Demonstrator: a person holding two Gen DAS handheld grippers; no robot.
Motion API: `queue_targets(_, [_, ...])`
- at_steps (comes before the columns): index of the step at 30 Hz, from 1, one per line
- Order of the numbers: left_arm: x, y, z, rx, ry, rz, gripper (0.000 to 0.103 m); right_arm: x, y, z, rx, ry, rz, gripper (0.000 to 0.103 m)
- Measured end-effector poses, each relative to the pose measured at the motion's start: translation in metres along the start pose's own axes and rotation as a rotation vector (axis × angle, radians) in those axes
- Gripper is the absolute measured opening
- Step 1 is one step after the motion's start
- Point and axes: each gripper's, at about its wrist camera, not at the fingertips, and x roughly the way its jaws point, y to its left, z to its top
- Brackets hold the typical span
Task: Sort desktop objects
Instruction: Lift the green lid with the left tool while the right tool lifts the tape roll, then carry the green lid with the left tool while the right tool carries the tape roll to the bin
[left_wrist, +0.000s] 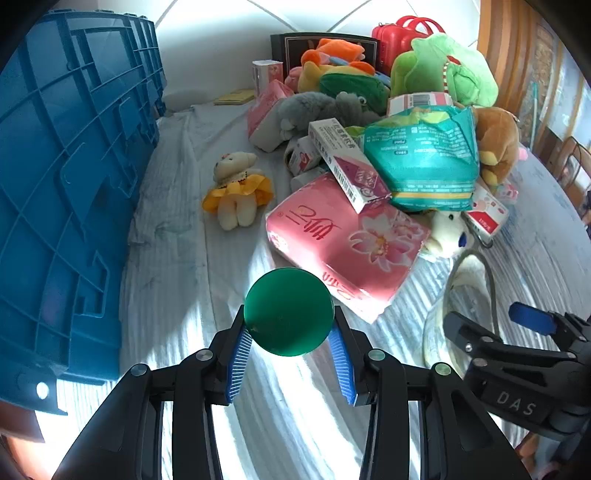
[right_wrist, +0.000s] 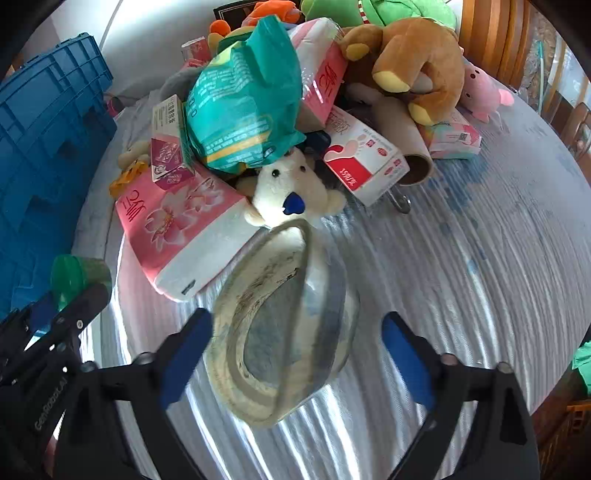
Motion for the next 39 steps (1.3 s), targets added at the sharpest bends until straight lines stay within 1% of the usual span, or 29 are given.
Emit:
queue_targets(2, [0.001,0.000,0.000,0.009,0.000,-0.002,0.040,0.002,0.001,0.001,0.010,0.013,0.012,0.103])
queue_targets(7, [0.001,0.007,0.000,0.006,-0.001,0.010,0.040,0.000,0.012,-0.007,-0.013,0.009,0.019,0.103])
queue_targets(11, [-0.003,0.011,-0.002,0.009,-0.009,0.014,0.040,0.013,0.014,-0.012,-0.031,0.026,-0.024,0.103])
queue_targets(12, [-0.003,0.012,-0.002,0.011,-0.009,0.014,0.040,0.017,0.013,-0.013,-0.032,0.032,-0.037,0.101])
queue_targets(13, [-0.002,0.012,-0.003,0.012,-0.007,0.014,0.040,0.019,0.013,-0.014,-0.038,0.035,-0.051,0.085])
queue_targets(14, [-0.001,0.012,-0.004,0.013,-0.005,0.014,0.040,0.020,0.012,-0.015,-0.047,0.035,-0.067,0.075])
queue_targets(16, [0.001,0.011,-0.006,0.017,0.000,0.012,0.040,0.020,0.010,-0.017,-0.056,0.035,-0.088,0.073])
queue_targets(20, [0.003,0.005,-0.008,0.036,0.007,-0.004,0.040,0.007,0.003,-0.021,-0.038,0.019,-0.067,0.072])
queue_targets(23, [-0.001,0.000,-0.006,0.042,-0.003,-0.014,0.040,-0.008,0.001,-0.021,-0.034,-0.006,-0.058,0.072])
queue_targets(26, [-0.011,-0.003,0.001,0.042,-0.031,-0.021,0.040,-0.028,0.004,-0.013,-0.037,-0.056,-0.056,0.072])
queue_targets(30, [-0.032,-0.005,0.014,0.026,-0.080,-0.028,0.040,-0.071,0.010,0.002,-0.066,-0.147,-0.056,0.072])
queue_targets(35, [-0.080,-0.004,0.039,-0.013,-0.191,-0.031,0.040,-0.126,0.022,0.029,-0.130,-0.267,-0.026,0.072])
queue_targets(39, [-0.125,0.002,0.061,-0.063,-0.293,-0.005,0.040,-0.170,0.033,0.054,-0.208,-0.359,0.019,0.072])
